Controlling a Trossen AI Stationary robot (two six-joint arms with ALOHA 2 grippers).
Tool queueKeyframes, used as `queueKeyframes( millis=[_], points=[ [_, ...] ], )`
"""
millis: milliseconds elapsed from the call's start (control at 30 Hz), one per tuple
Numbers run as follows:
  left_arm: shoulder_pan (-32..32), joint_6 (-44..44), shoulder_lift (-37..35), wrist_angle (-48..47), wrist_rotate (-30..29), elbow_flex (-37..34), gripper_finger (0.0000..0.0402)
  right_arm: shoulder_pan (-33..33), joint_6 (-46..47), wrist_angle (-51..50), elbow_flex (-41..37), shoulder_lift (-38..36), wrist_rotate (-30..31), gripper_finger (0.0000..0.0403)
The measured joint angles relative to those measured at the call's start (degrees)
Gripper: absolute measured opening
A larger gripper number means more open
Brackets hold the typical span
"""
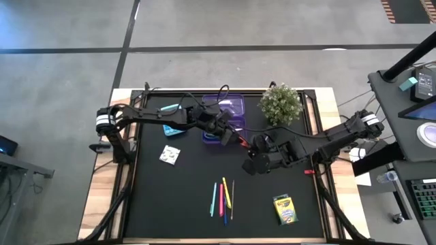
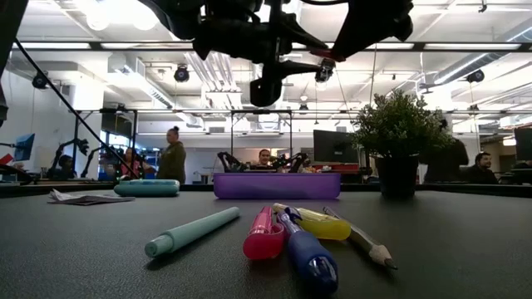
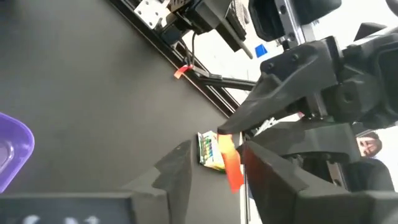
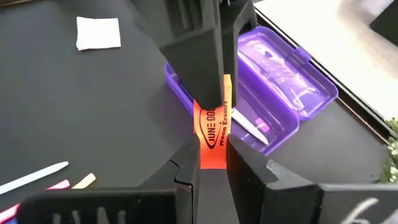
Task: Pack school essentials
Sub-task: Put the orange eraser into the purple supply box
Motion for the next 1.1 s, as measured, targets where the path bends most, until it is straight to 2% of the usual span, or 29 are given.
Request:
queueKeyframes(
  millis=[300, 567, 867, 967, 1100],
  points=[
    [0.09, 0.24, 0.0, 0.55, 0.63, 0.02, 0.0012, -0.02, -0.51, 0.14, 0.02, 0.0, -0.13, 0.0054],
    [0.09, 0.35, 0.0, 0.52, 0.97, 0.02, 0.0014, -0.02, 0.04, 0.17, 0.04, -0.08, -0.9, 0.0064],
    [1.26, 2.24, 0.0, 0.31, 1.24, 0.02, 0.0015, -0.98, 6.16, -1.01, 0.13, -3.05, -9.95, 0.0143],
    [2.94, 3.58, -0.02, -0.31, 0.42, -0.16, 0.0015, -0.86, 11.33, -5.34, 0.55, -5.13, -14.16, 0.0169],
    [5.17, 6.23, -0.03, -1.84, -1.38, -1.59, 0.0015, -0.79, 22.67, -12.98, 1.07, -6.88, -21.22, 0.0186]
  ],
)
